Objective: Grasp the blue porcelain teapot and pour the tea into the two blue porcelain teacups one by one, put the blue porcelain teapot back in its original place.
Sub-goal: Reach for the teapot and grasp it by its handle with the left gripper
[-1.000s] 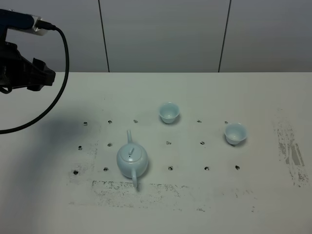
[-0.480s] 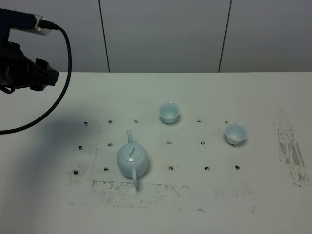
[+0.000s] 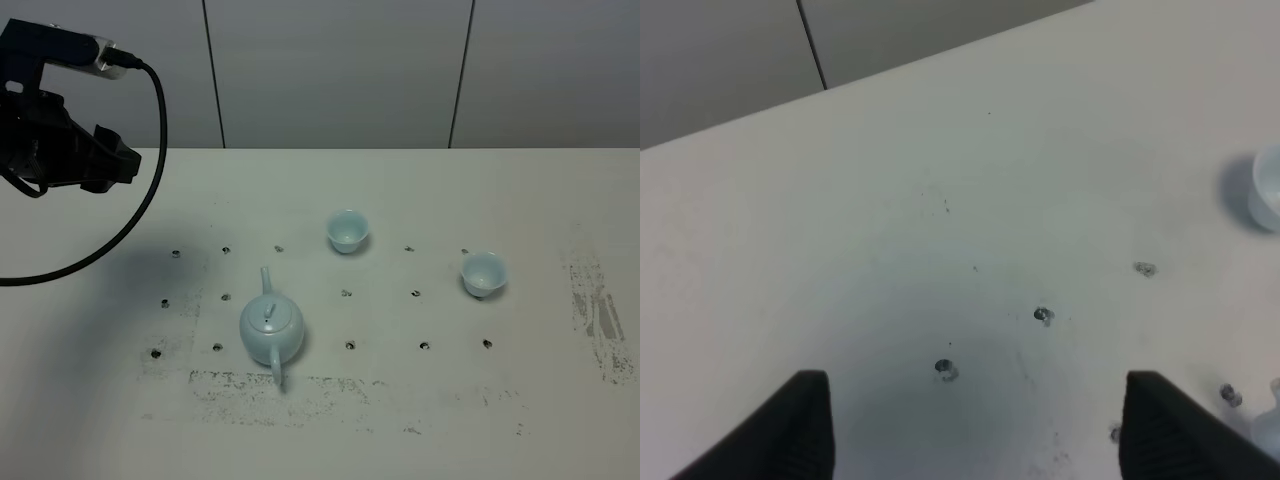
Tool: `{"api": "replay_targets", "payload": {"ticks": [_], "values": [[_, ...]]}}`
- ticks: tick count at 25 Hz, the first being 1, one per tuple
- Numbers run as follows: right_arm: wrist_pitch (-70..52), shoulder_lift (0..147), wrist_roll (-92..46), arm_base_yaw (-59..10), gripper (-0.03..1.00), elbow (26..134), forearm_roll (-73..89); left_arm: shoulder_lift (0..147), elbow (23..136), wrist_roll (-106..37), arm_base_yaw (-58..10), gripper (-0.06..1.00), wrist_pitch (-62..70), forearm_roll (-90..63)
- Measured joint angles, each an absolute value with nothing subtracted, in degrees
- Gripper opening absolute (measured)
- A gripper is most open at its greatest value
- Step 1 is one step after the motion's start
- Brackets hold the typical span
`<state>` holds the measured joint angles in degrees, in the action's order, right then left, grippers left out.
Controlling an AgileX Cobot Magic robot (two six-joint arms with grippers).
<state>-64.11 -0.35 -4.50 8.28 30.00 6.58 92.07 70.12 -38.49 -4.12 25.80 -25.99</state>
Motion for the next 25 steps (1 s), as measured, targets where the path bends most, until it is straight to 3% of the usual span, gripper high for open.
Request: {"api": "replay_targets", "payload": {"ticks": [6, 11, 16, 25], "values": [[-64.1, -0.3, -4.3, 8.3, 0.4, 30.0, 6.6, 92.1, 70.5, -37.3, -4.2, 0.65, 31.8, -23.8], [-64.1, -0.3, -4.3, 8.3, 0.4, 30.0, 6.6, 91.4, 71.7, -30.6, -8.0, 0.57, 38.6, -18.2], [-64.1, -0.3, -4.3, 8.3, 0.4, 30.0, 6.6, 90.5, 72.0, -23.6, -18.6, 0.49, 38.9, -8.5], [-64.1, -0.3, -4.3, 8.3, 0.4, 30.0, 6.6, 90.5, 72.0, -1.4, -37.5, 0.47, 42.3, 11.2]]}}
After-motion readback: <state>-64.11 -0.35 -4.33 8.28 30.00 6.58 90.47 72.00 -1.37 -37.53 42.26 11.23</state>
